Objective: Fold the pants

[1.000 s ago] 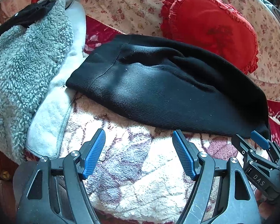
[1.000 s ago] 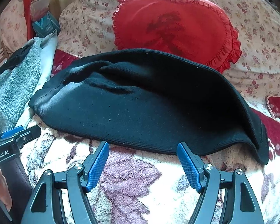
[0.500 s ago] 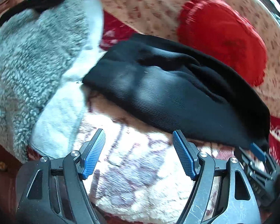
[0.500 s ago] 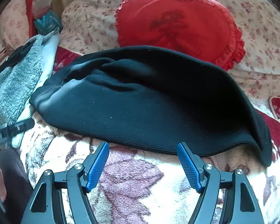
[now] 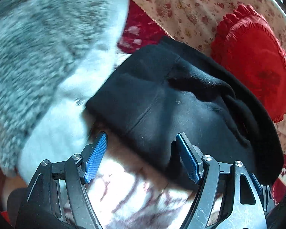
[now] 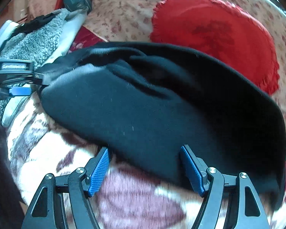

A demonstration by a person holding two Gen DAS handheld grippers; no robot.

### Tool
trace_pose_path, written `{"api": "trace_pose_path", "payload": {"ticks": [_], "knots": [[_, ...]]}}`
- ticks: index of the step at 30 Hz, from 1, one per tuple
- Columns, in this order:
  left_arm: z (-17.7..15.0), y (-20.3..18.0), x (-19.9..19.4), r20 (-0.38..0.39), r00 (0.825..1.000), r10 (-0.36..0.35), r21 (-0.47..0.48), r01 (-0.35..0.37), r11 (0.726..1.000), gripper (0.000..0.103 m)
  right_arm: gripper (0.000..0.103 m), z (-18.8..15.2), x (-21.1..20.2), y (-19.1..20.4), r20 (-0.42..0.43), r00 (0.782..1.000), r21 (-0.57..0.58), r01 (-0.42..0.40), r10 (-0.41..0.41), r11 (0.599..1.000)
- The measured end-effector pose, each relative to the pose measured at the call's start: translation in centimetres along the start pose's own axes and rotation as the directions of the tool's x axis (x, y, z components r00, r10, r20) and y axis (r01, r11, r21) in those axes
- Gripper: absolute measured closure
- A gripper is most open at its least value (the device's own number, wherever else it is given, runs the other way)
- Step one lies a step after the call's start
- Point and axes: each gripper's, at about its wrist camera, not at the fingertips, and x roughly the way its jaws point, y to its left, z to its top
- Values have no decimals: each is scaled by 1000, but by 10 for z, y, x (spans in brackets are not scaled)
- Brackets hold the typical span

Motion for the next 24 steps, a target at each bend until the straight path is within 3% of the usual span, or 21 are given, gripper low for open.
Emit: {"api": "trace_pose_path", "payload": {"ticks": [1, 3, 4, 6, 9, 15, 17, 21, 24], "knots": [[2, -3, 4, -5, 1000, -15, 8, 15, 1000, 30, 40, 3, 2, -2, 17, 1000, 9, -17, 17, 1000], [4, -6, 10, -7, 1000, -28, 10, 28, 1000, 51, 56, 10, 5, -8, 48, 997, 41, -56, 54, 998], [4, -7, 12, -10, 999, -39, 13, 39, 999, 70, 61, 13, 7, -9, 60, 996, 49, -65, 62, 997], [4, -8, 9, -16, 997, -79, 10, 79, 997, 88, 84, 18, 6, -9, 73, 992, 54, -103, 99, 993], [6, -12, -5, 23, 997, -76, 48, 75, 996, 91, 95, 21, -1, -1, 78, 990, 32, -117, 115, 993], [-10, 3, -54, 47, 993, -110, 92, 105, 990, 92, 98, 14, -33, 5, 89, 975, 55, -211, 206, 976], [-17, 15, -62, 51, 994, -92, 89, 87, 992, 92, 98, 8, -49, 14, 85, 968, 49, -241, 237, 969], [-30, 37, -47, -31, 999, -16, 64, 18, 998, 92, 98, -10, -63, 45, 50, 957, 4, -286, 285, 958], [-37, 45, -43, -77, 997, 1, 55, 3, 998, 90, 93, -23, -44, 64, -52, 966, -22, -256, 255, 966]]}}
